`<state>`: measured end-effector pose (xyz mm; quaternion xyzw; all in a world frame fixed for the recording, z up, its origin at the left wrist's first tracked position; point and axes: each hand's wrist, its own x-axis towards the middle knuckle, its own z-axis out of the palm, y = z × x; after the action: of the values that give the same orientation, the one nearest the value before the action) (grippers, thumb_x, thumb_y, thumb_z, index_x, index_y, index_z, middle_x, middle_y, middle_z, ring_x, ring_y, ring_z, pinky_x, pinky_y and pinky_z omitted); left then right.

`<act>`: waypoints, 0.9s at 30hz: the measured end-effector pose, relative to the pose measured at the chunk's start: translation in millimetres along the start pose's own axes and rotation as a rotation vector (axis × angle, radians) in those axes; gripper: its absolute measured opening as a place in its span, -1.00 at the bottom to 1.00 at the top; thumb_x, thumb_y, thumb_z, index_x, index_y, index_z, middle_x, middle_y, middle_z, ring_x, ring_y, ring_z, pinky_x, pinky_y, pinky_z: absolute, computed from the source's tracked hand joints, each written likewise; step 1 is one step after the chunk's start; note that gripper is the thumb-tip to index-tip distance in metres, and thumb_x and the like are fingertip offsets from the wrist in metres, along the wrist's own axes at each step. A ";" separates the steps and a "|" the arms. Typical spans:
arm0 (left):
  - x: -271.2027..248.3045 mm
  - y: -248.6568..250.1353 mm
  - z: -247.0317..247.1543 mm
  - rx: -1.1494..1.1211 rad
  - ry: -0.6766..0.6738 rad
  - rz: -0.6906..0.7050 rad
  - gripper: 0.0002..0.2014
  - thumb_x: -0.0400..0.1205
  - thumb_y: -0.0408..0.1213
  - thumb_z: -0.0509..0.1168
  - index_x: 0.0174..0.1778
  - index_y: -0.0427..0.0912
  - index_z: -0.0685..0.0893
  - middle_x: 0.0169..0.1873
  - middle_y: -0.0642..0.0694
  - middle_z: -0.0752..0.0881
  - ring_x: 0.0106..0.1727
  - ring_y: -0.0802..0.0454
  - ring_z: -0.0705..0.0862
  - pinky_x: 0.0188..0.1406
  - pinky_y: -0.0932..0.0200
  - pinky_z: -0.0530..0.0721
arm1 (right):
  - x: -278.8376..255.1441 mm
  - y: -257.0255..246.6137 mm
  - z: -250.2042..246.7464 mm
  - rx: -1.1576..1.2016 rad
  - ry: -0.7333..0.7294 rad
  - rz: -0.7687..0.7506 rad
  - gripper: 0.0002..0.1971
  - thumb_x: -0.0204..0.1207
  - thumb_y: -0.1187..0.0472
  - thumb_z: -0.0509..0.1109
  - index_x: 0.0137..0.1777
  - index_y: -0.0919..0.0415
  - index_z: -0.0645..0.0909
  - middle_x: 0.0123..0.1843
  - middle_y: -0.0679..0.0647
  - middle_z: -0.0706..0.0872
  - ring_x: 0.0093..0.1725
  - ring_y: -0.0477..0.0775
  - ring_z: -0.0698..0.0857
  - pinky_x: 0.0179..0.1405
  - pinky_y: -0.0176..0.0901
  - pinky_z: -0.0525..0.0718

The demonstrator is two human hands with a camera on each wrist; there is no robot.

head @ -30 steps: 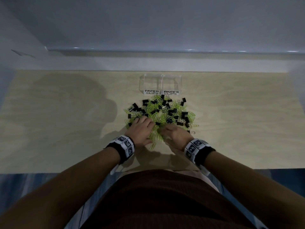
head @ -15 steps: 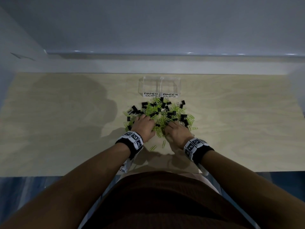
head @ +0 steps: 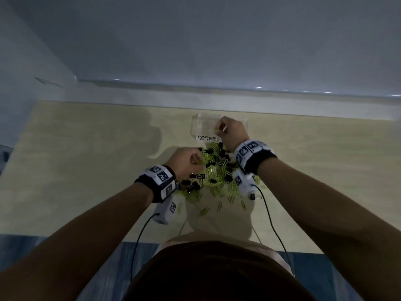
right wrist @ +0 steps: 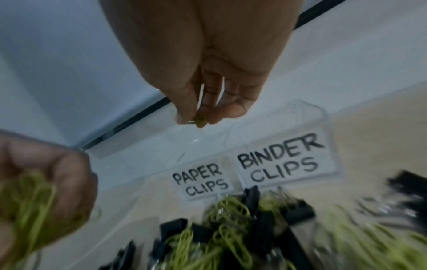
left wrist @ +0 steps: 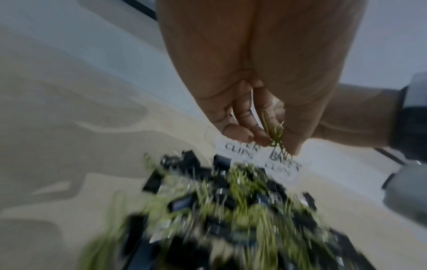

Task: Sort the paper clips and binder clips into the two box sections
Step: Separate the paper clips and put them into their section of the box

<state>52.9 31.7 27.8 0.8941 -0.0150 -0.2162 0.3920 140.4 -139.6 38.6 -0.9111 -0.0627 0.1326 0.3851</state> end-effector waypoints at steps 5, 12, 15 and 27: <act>49.2 25.2 -31.6 -0.096 0.227 -0.014 -0.85 0.50 -0.30 0.44 -0.05 -0.20 0.66 -0.15 -0.02 0.69 -0.19 0.14 0.62 -0.25 0.42 0.49 | 26.2 -4.0 6.4 -0.121 0.016 0.015 -0.85 0.48 0.35 0.41 0.01 0.15 0.63 -0.01 0.04 0.68 -0.08 -0.03 0.63 -0.07 -0.28 0.63; 102.0 30.8 -21.6 0.185 0.226 -0.004 -0.82 0.50 -0.31 0.42 -0.01 -0.20 0.64 0.02 -0.13 0.68 0.04 -0.06 0.66 0.00 0.13 0.61 | -60.0 31.2 18.7 -0.323 -0.257 -0.096 -0.84 0.50 0.37 0.31 -0.05 0.13 0.66 0.01 -0.01 0.66 -0.06 0.01 0.62 0.02 -0.08 0.72; 80.3 32.8 -4.0 0.329 0.246 0.113 -0.77 0.55 -0.29 0.36 0.11 -0.17 0.58 0.17 -0.09 0.54 0.15 -0.01 0.55 0.17 0.16 0.53 | -86.7 48.7 22.0 -0.415 -0.309 -0.154 -0.69 0.33 0.41 0.42 0.06 0.13 0.67 0.06 0.02 0.61 0.06 0.10 0.54 0.07 0.01 0.65; 6.3 15.2 77.1 0.469 -0.101 0.106 -0.81 0.58 -0.22 0.32 0.05 -0.19 0.61 0.01 -0.11 0.57 -0.07 -0.10 0.64 -0.17 0.07 0.60 | -101.1 72.4 26.2 -0.605 -0.328 -0.210 -0.64 0.47 0.27 0.37 0.28 0.21 0.55 0.22 0.20 0.53 0.23 0.27 0.47 0.15 0.20 0.61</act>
<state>30.1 -33.6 -10.0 0.9467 -0.1311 -0.2305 0.1831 36.9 -194.0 -11.3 -0.9391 -0.2533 0.2121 0.0943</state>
